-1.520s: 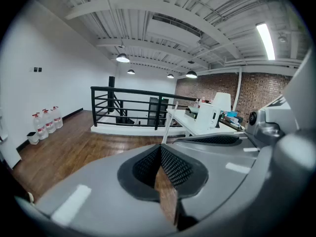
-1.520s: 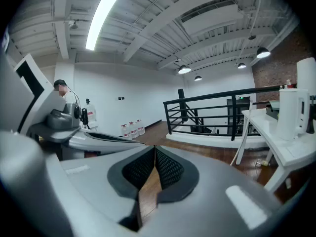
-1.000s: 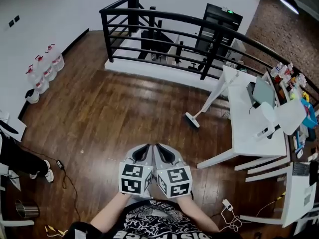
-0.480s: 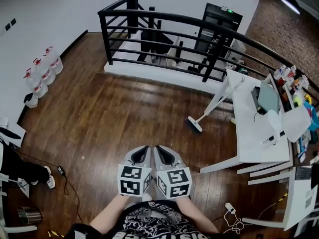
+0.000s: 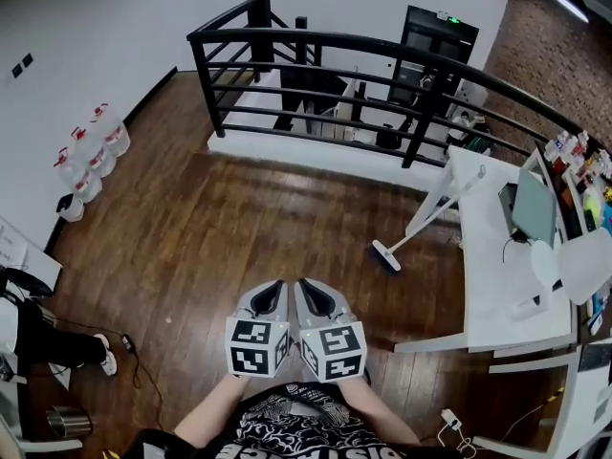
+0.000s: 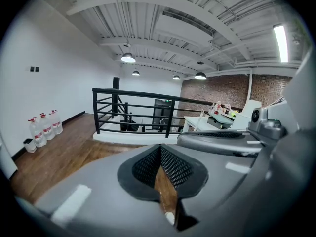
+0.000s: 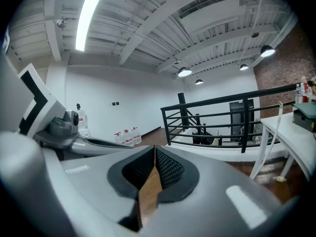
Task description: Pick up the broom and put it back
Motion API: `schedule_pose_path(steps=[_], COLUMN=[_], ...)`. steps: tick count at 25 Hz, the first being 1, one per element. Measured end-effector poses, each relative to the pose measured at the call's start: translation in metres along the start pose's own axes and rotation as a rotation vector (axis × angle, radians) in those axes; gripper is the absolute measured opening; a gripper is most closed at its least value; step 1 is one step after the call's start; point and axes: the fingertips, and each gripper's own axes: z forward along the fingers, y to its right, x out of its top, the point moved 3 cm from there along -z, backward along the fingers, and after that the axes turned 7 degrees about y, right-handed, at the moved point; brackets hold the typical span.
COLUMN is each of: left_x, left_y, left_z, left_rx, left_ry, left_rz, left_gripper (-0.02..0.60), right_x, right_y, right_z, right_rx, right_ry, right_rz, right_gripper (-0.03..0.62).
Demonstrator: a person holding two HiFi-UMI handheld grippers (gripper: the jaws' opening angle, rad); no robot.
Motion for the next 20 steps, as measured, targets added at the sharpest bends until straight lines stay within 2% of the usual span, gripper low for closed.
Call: schedule_pose_path(steps=[8,20], left_x=[0.036,0.058], left_y=[0.014,0.043], left_z=[0.08,0.163], left_rx=[0.03,0.003], left_ry=[0.005,-0.005], left_rz=[0.027,0.031], left_gripper=[0.006,0.006], right_x=[0.026,0.043], right_y=[0.069,0.158], right_z=[0.04,0.064], right_rx=[0.027,-0.007], right_ry=[0.001,0.022], right_rz=[-0.007,0.013], right_gripper=[0.003,0.002])
